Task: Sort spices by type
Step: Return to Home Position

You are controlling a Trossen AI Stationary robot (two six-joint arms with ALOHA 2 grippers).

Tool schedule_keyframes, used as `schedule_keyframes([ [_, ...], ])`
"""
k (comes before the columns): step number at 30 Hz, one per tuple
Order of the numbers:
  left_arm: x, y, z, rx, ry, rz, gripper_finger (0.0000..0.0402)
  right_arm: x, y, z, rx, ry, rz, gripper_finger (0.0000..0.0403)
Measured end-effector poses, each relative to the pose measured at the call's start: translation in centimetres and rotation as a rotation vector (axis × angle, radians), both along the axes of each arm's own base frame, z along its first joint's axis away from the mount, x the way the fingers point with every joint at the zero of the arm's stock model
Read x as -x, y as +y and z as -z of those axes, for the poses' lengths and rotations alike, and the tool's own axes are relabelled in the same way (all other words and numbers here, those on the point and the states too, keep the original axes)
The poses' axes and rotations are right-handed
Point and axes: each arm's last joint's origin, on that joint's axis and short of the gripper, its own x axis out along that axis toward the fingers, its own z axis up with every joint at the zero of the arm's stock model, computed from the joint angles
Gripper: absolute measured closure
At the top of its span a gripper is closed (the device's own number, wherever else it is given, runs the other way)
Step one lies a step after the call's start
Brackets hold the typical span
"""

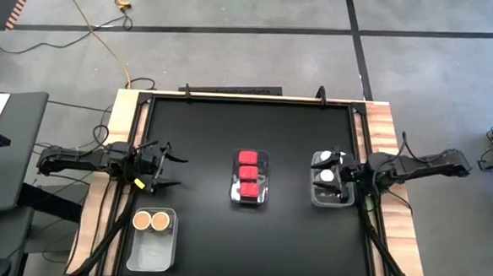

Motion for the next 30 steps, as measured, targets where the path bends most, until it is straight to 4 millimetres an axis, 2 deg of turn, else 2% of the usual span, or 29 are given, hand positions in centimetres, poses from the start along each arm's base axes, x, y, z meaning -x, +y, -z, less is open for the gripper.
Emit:
schedule_keyframes([
  [10,0.0,0.0,0.0,0.0,0.0,0.0,0.0056,1.5,-0.8,2.3,0.039,-0.112,0.009,0.0097],
  [30,0.0,0.0,0.0,0.0,0.001,-0.001,0.0056,1.5,-1.2,3.6,0.117,0.0,-0.026,0.0097],
])
